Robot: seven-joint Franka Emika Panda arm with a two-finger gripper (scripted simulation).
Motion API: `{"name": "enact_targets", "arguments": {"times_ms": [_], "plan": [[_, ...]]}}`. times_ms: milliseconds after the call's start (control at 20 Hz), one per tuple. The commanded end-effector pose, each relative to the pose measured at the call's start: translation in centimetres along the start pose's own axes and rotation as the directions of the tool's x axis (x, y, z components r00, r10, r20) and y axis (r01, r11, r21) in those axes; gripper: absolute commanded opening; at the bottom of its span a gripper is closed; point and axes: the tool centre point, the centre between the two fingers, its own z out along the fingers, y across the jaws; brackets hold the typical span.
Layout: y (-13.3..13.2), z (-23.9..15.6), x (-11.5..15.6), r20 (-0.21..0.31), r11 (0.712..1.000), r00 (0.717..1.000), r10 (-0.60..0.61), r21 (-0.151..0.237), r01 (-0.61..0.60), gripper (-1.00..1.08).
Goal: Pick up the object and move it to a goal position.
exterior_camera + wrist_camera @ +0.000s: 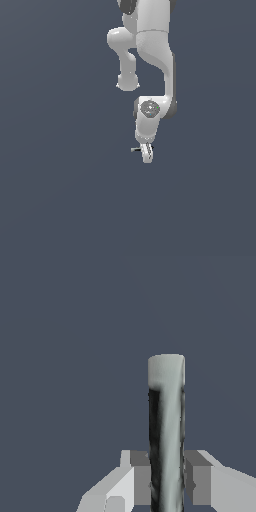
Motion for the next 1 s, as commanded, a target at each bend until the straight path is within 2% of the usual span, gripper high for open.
{"name": "enact_targets", "arguments": {"times_ms": [0,500,950], "plan": [[0.0,-0.1,0.0,0.0,1.0,1.0,0.0,0.0,0.0,-1.0],[1.3,-2.9,0.9,0.001,1.0,1.0,0.0,0.0,0.0,-1.0],[4.0,-8.8,2.7,0.003,1.0,1.0,0.001,0.0,-0.001,-1.0]]}}
